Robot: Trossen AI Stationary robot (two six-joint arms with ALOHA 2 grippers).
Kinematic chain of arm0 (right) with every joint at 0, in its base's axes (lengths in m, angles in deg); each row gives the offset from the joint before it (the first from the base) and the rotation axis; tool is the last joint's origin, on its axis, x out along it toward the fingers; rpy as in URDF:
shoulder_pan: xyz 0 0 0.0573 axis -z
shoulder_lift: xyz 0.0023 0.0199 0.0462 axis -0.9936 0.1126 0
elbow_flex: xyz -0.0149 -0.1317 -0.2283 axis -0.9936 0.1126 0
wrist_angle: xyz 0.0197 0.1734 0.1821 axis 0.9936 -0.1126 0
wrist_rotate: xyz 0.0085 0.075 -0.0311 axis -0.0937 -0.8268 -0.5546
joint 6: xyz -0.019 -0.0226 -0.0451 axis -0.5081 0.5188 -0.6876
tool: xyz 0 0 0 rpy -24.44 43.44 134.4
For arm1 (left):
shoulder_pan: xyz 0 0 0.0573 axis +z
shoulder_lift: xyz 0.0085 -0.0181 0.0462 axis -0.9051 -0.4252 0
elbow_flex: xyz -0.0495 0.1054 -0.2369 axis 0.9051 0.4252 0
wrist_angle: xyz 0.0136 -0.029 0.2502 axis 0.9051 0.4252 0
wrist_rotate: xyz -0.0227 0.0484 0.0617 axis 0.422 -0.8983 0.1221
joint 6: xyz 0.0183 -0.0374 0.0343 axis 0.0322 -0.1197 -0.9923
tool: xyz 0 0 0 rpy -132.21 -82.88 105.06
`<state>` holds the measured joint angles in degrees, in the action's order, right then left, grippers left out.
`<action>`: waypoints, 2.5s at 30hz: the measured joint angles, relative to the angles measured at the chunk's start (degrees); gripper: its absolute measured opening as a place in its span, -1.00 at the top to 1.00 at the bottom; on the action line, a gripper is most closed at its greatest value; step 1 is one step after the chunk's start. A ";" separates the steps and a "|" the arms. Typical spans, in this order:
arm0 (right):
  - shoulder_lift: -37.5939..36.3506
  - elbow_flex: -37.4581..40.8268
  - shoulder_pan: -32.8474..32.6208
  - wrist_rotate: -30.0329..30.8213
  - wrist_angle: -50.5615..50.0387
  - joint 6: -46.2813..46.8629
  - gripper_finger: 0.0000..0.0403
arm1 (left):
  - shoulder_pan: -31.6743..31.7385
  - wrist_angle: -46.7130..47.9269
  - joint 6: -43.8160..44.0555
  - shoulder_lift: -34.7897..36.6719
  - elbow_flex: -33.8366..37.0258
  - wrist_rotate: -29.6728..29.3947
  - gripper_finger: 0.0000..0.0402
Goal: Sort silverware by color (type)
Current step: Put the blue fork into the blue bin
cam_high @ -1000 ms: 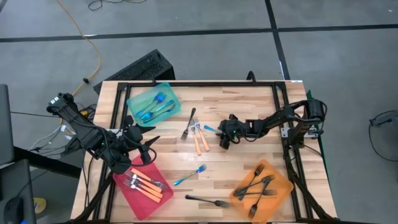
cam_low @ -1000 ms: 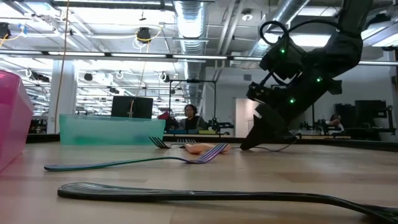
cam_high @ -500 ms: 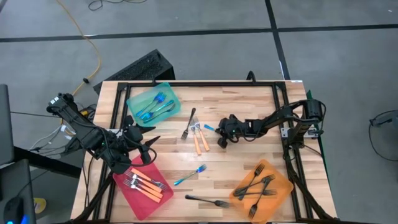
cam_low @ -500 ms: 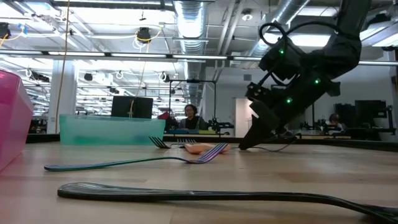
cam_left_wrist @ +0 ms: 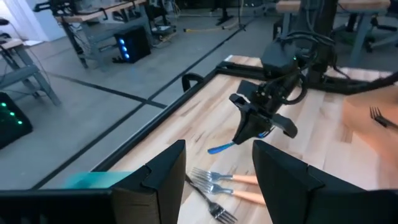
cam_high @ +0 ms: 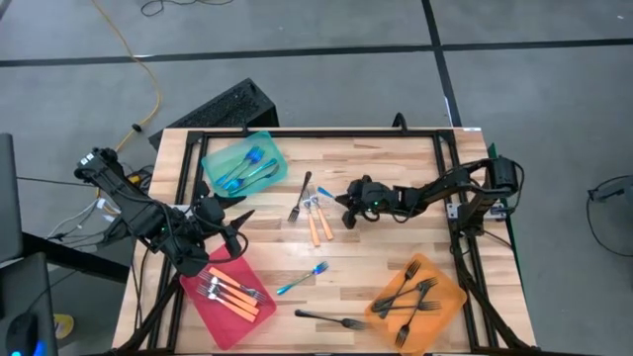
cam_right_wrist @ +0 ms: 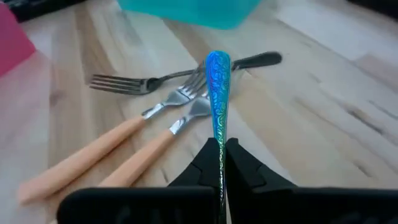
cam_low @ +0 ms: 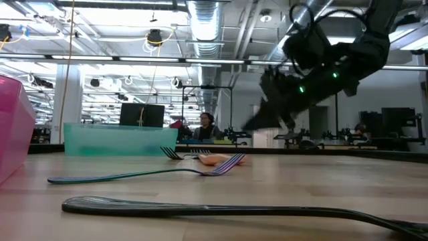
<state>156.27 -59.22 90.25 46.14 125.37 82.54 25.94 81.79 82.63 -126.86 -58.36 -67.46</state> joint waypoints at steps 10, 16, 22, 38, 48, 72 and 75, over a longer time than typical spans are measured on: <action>-2.35 -0.98 0.17 -0.07 23.22 -4.70 0.87 | 0.00 -5.81 7.13 1.56 7.31 -2.08 0.15; -2.39 -5.20 0.98 -3.91 23.72 -5.73 0.87 | 0.07 -23.66 4.92 5.57 17.84 -2.05 0.15; -2.41 -9.80 0.77 -7.96 23.73 -8.08 0.87 | 3.88 -57.71 -18.01 11.92 29.62 9.62 0.15; -1.54 -17.28 -2.41 -13.29 23.61 -13.28 0.87 | 34.64 -109.35 -37.21 9.35 48.65 51.46 0.15; -1.56 -18.13 -3.29 -13.52 24.52 -14.49 0.87 | 37.50 -117.20 -42.71 -3.05 43.30 63.66 0.15; -1.58 -18.08 -4.79 -13.64 23.19 -15.37 0.85 | 42.14 -126.33 -40.74 -17.84 33.72 68.86 0.15; -1.58 -18.08 -4.76 -13.64 23.05 -15.38 0.86 | 42.14 -127.58 -41.40 -17.84 33.64 69.02 0.15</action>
<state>154.69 -77.30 85.49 32.50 148.42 67.17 68.08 -45.79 41.23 -144.70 -24.73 1.56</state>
